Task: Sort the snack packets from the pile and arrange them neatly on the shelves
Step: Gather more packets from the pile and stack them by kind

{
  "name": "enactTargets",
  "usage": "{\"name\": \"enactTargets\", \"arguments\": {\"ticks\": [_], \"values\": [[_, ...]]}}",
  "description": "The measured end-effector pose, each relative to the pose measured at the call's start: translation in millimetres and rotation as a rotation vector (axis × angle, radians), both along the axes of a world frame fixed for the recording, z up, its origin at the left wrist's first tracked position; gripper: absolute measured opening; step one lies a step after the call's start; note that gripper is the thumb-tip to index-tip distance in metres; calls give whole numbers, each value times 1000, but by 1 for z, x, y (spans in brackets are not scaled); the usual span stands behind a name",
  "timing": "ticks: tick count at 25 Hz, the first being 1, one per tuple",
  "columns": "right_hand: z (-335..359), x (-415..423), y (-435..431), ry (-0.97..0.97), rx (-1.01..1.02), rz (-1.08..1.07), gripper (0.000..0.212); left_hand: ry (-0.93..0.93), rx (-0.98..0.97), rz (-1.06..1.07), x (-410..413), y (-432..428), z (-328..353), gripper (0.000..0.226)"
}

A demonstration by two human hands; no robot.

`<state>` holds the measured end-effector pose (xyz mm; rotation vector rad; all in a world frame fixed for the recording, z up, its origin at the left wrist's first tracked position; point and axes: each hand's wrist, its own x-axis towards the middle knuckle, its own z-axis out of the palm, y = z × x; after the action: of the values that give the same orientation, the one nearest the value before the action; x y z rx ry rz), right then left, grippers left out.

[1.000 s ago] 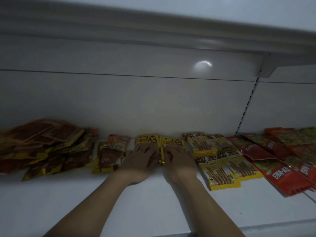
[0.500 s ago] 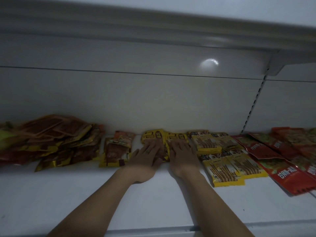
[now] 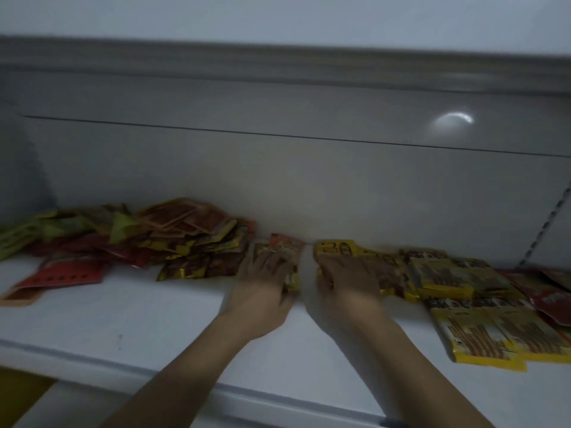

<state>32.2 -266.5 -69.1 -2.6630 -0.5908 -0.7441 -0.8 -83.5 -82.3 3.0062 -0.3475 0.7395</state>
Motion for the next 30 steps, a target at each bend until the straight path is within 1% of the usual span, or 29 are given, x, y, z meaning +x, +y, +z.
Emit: {"name": "enactTargets", "arguments": {"ticks": [2, 4, 6, 8, 10, 13, 16, 18, 20, 22, 24, 26, 29, 30], "values": [[11, 1, 39, 210, -151, 134, 45, 21, -5, 126, -14, 38, 4, 46], [15, 7, 80, 277, -250, 152, 44, 81, 3, 249, -23, 68, 7, 39], [12, 10, 107, 359, -255, 110, 55, 128, 11, 308, -27, 90, 7, 42], [-3, 7, 114, 424, -185, 89, 63, 106, 41, 305, -25, 99, 3, 42], [-16, 5, 112, 387, -122, 80, 64, 61, 116, 272, -17, 102, 1, 38], [-18, 2, 111, 374, -152, 99, 60, -14, 129, 217, -3, 104, -3, 31], [-6, -15, 104, 420, -179, 151, 46, -39, 125, 194, -5, 103, 0, 32], [2, -32, 92, 457, -196, 200, 37, -19, 121, 144, -20, 94, 7, 36], [8, -47, 78, 493, -165, 224, 32, -8, 104, 95, -44, 85, 10, 37], [11, -61, 61, 468, -100, 219, 30, -34, 57, 41, -72, 78, 6, 28], [10, -75, 46, 420, -70, 168, 33, -40, 13, 13, -100, 72, 1, 10], [5, -92, 37, 378, -58, 105, 37, 16, -63, 2, -120, 62, 4, 32], [-4, -113, 28, 356, -13, 37, 37, 193, -304, 29, -134, 45, 16, 55], [-6, -118, 27, 364, 19, 27, 37, 206, -367, 54, -135, 41, 15, 59]]}}
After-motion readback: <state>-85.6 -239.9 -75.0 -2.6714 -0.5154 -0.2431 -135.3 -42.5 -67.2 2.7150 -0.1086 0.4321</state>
